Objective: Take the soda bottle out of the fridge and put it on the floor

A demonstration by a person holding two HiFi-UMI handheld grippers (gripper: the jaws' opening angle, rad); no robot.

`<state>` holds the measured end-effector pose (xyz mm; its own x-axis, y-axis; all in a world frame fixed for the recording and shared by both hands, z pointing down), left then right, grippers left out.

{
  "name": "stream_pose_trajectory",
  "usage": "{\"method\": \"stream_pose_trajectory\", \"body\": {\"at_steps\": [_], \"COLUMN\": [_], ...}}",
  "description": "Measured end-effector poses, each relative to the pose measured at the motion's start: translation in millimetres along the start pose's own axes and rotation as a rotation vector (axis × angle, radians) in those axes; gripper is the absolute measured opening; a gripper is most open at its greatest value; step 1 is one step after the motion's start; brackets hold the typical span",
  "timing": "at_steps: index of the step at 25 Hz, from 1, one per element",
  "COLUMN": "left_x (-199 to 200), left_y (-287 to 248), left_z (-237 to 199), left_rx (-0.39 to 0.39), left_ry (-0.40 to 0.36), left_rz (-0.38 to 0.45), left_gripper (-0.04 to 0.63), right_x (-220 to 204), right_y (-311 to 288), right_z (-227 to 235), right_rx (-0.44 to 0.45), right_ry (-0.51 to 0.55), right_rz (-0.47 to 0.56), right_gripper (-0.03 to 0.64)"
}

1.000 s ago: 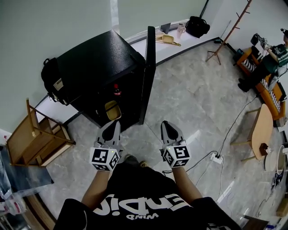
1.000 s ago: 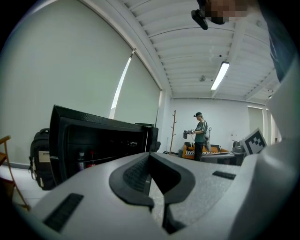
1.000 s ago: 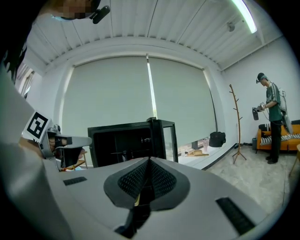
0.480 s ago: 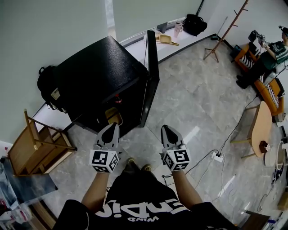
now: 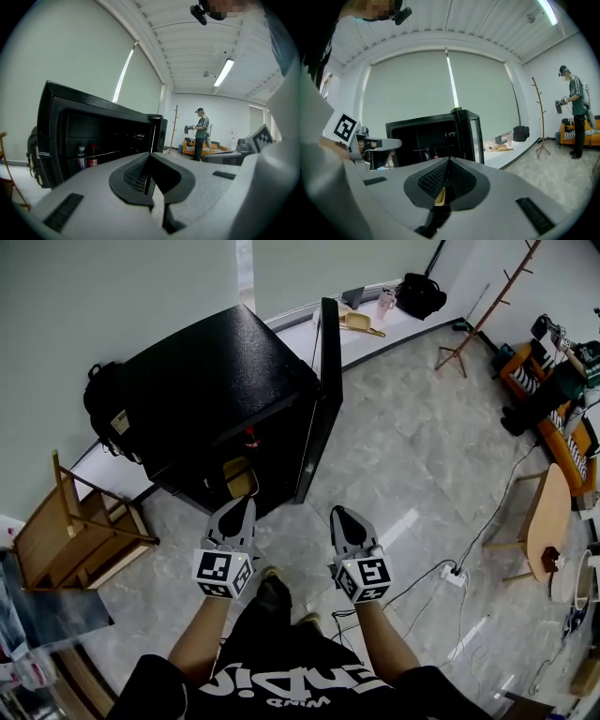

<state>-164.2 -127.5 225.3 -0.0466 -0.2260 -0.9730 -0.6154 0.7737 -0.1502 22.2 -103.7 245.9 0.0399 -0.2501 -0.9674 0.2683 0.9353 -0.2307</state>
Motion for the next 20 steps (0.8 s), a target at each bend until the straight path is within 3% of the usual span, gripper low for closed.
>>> {"method": "stream_pose_trajectory", "body": {"at_steps": [8, 20], "left_x": [-14, -66], "left_y": [-1, -27], "left_z": [3, -17], "left_rx": [0.010, 0.043], "left_ry": [0.010, -0.047], "left_rz": [0.033, 0.075], "left_gripper": [0.006, 0.006], "right_x": [-15, -69], "right_y": [2, -13], "right_z": [0, 4], "right_rx": [0.027, 0.056], "right_ry": [-0.022, -0.050], "right_rz": [0.040, 0.094], "right_gripper": [0.023, 0.023]}}
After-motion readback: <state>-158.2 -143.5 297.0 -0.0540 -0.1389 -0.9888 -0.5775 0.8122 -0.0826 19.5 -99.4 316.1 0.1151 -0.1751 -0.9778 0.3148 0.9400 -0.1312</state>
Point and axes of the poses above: the fingertips, and each gripper's own axes: y backward along the fingers, z to its right, x out of its top, the point moved 1 cm from there along y, backward along the fingers, and after that the axes turned 9 degrees about -x, right-handed, at the moved point
